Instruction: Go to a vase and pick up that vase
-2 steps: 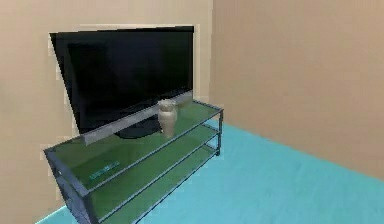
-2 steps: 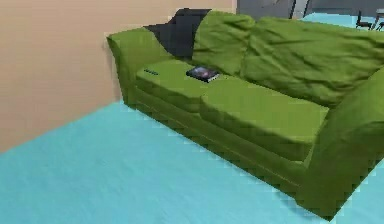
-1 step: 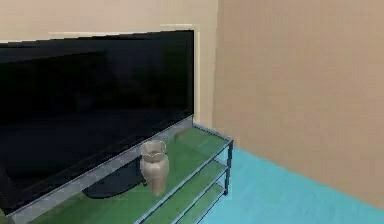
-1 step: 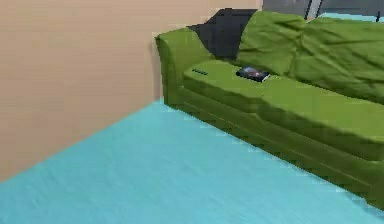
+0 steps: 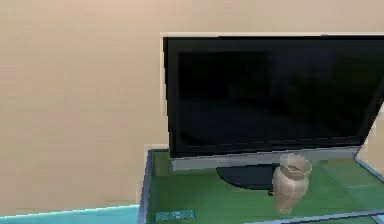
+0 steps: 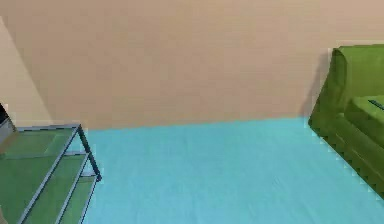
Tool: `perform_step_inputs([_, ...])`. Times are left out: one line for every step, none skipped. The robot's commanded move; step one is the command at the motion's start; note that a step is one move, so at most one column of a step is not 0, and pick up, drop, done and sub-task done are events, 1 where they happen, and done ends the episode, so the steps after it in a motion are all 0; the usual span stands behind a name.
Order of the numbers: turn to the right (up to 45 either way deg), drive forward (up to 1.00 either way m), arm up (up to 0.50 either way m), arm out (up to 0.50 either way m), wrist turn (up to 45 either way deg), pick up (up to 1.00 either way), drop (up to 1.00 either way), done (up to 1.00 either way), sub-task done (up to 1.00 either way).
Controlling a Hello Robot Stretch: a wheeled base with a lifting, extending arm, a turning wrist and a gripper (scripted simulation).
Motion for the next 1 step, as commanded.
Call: perform_step_inputs([-45.0, 0.00, 0.00, 0.00, 0.0, 0.00, 0.00, 0.00, 0.00])
